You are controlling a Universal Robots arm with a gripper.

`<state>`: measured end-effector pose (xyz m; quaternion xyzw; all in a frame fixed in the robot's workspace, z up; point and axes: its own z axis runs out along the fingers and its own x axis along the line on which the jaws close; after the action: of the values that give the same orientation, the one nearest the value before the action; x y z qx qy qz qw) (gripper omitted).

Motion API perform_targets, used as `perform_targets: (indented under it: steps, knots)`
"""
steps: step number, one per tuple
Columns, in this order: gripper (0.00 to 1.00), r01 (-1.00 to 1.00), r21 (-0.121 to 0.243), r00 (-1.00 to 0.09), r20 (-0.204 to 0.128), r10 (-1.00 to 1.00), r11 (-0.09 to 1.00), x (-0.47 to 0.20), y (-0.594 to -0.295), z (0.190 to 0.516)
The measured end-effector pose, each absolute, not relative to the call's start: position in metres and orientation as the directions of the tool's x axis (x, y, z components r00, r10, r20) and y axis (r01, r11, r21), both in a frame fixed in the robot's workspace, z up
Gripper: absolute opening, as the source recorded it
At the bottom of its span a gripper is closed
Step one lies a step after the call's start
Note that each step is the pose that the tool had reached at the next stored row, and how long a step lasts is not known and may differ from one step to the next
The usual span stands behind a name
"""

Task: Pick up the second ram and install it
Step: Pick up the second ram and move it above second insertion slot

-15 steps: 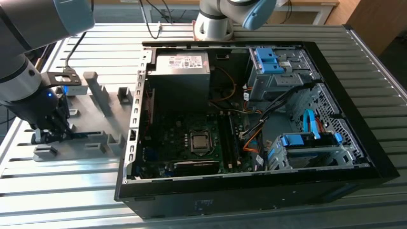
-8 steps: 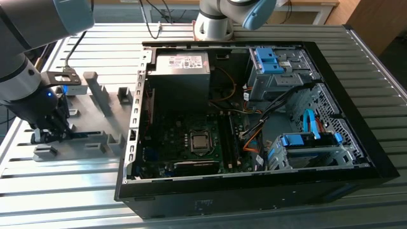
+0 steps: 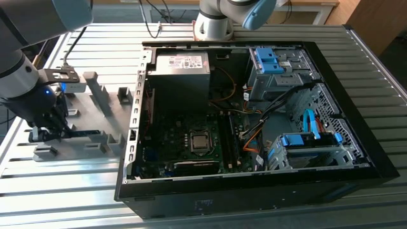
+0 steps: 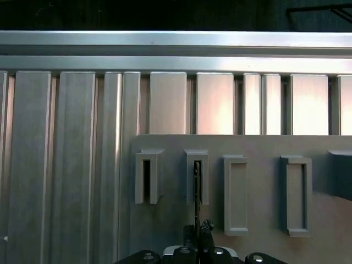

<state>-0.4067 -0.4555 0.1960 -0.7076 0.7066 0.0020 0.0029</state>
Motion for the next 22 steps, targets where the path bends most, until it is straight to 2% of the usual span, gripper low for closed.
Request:
perform_targets:
  steps: [22]
  knots:
    - [0.14,-1.0,-0.001,0.002,-0.007,-1.0,-0.002,-0.407,-0.456,0.216]
